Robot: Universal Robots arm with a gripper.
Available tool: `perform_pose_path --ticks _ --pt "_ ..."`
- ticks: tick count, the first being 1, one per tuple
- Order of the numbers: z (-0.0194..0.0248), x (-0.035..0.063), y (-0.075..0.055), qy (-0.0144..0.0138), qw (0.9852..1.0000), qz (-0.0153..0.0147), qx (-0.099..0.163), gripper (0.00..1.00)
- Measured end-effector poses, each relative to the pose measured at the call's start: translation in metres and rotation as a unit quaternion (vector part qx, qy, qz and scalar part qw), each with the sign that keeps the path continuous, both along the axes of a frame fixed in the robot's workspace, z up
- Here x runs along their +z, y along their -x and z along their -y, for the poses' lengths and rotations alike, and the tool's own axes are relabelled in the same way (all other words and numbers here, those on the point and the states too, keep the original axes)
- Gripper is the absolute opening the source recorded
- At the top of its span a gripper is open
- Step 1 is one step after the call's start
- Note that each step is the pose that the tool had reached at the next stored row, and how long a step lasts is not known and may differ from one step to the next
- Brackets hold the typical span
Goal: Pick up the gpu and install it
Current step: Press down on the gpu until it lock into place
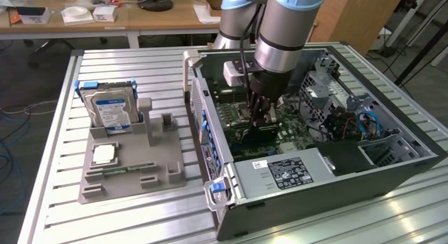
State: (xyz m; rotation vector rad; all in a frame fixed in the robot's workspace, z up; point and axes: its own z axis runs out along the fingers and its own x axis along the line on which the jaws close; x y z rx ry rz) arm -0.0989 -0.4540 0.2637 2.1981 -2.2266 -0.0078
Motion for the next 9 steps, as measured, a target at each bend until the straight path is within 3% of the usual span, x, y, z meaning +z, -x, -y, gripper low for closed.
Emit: perform_pose_path --ticks 9 --pt "0.0001 -0.0021 0.0005 0.0009 1.0000 -0.0002 0.000 0.11"
